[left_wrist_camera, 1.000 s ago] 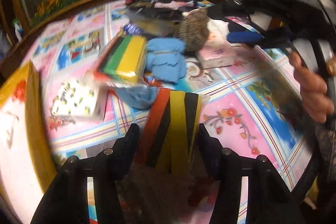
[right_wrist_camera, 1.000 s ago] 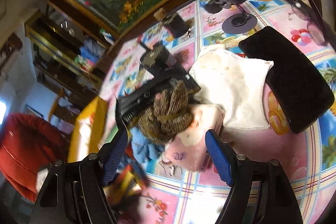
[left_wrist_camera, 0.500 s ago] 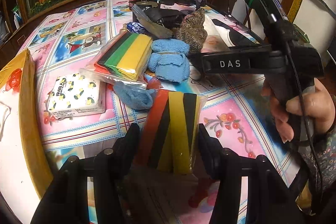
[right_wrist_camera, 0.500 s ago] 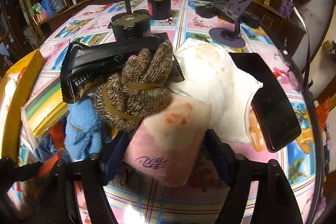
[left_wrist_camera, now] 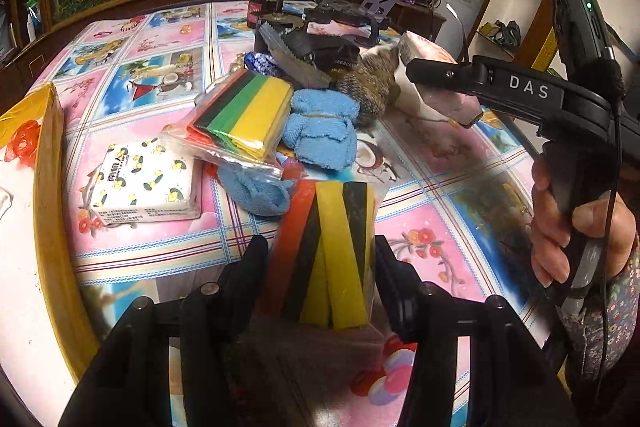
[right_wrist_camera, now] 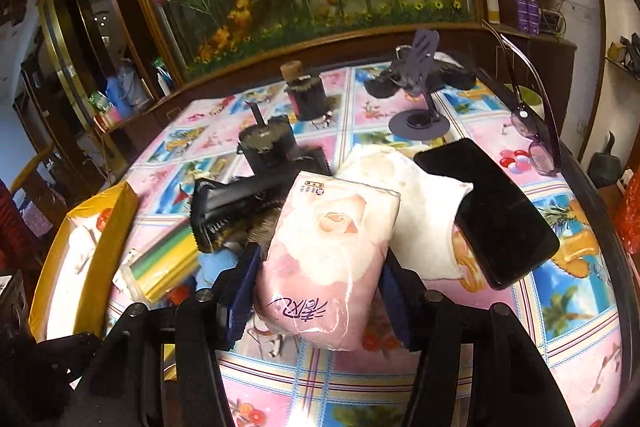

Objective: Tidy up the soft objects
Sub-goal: 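Lift the striped sponge pack with the left tool while the right tool holds the tissue pack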

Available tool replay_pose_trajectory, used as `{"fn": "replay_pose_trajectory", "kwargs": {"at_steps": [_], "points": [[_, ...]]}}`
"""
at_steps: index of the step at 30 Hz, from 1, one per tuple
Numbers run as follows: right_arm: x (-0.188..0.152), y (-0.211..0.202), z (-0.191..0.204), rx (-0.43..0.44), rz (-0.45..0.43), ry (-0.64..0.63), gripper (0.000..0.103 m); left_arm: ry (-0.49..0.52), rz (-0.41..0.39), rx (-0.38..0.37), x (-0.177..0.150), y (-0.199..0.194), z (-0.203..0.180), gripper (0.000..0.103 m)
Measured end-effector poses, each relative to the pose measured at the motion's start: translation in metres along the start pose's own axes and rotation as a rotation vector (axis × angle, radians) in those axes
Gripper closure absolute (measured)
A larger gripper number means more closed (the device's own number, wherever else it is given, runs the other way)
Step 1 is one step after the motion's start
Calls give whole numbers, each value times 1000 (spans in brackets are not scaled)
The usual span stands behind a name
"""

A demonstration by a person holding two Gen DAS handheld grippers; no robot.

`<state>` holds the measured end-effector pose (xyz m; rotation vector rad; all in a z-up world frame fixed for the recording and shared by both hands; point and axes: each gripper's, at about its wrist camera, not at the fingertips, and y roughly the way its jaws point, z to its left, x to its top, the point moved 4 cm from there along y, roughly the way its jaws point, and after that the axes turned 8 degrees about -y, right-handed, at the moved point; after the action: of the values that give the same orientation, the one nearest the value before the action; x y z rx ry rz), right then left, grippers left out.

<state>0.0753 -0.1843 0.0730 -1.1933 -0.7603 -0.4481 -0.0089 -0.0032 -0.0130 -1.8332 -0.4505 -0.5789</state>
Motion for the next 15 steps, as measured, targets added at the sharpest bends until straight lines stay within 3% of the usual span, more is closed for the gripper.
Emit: {"fn": "replay_pose_trajectory", "kwargs": {"at_steps": [7,15], "points": [[5,-13,2,25,-69,25,42,-5,-92,-7,1,-18,1,55],[6,-17,12,6,-109,-31,42,-40,-130,-16,3,-27,10,55]]}}
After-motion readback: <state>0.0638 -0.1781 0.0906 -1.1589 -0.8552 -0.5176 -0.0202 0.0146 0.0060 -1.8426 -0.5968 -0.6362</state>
